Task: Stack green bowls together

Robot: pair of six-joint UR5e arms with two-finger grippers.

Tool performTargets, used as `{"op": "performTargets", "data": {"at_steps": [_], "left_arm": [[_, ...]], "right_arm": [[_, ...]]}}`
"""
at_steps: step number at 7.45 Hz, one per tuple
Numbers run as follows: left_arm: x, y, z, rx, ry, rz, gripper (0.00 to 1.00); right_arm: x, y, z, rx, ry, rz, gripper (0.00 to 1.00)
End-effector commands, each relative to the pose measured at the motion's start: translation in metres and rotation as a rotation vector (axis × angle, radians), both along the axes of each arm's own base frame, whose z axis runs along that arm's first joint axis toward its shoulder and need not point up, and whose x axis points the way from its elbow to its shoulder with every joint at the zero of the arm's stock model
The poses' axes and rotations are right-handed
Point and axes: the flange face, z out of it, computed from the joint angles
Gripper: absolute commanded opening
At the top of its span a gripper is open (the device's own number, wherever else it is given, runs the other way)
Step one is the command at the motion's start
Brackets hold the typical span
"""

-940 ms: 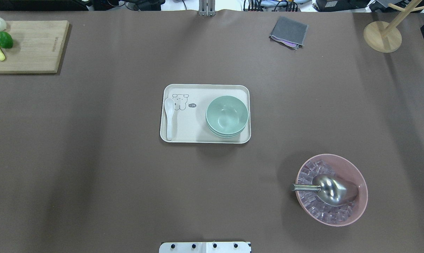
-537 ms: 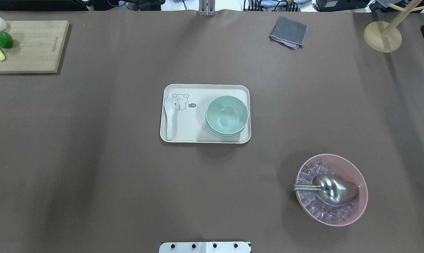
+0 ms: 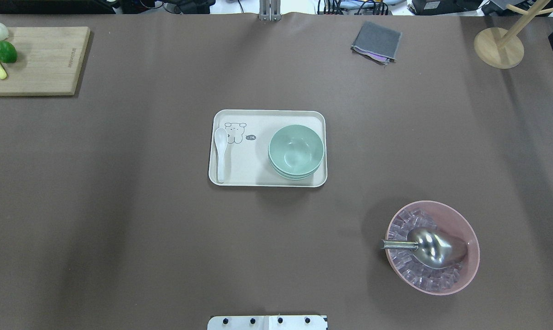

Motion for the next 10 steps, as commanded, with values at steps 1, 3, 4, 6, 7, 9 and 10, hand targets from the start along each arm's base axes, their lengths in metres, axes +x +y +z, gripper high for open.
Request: {"op": "performTargets", "data": {"at_steps": [1,3,4,6,7,9,10], "left_arm": [[-0.0002,-0.0007,0.0002,0.022,-0.004,0.002,0.98],[-0.0004,0.0016,0.0017,0.035,-0.007,0.001,0.98],[-0.0004,0.0022,0.0022,0.034,-0.007,0.0,0.98],[-0.0005,0.0022,0.0023,0.035,-0.009,0.001,0.98],[-0.0005,0.0029,0.0029,0.033,-0.009,0.001,0.98],[-0.0005,0.0029,0.0029,0.032,-0.009,0.0,0.98],[-0.0005,0.0029,0.0029,0.032,-0.009,0.0,0.98]], "right_arm": [[0.0001,0.0006,0.0004,-0.001,0.0,0.0,1.0],[0.0002,0.0021,0.0018,-0.004,0.0,0.0,1.0],[0.0002,0.0021,0.0018,-0.004,0.0,0.0,1.0],[0.0001,0.0021,0.0018,-0.005,-0.001,0.0,1.0],[0.0001,0.0021,0.0018,-0.005,-0.001,0.0,1.0],[0.0001,0.0021,0.0018,-0.005,-0.001,0.0,1.0],[0.0001,0.0021,0.0018,-0.005,-0.001,0.0,1.0]]}}
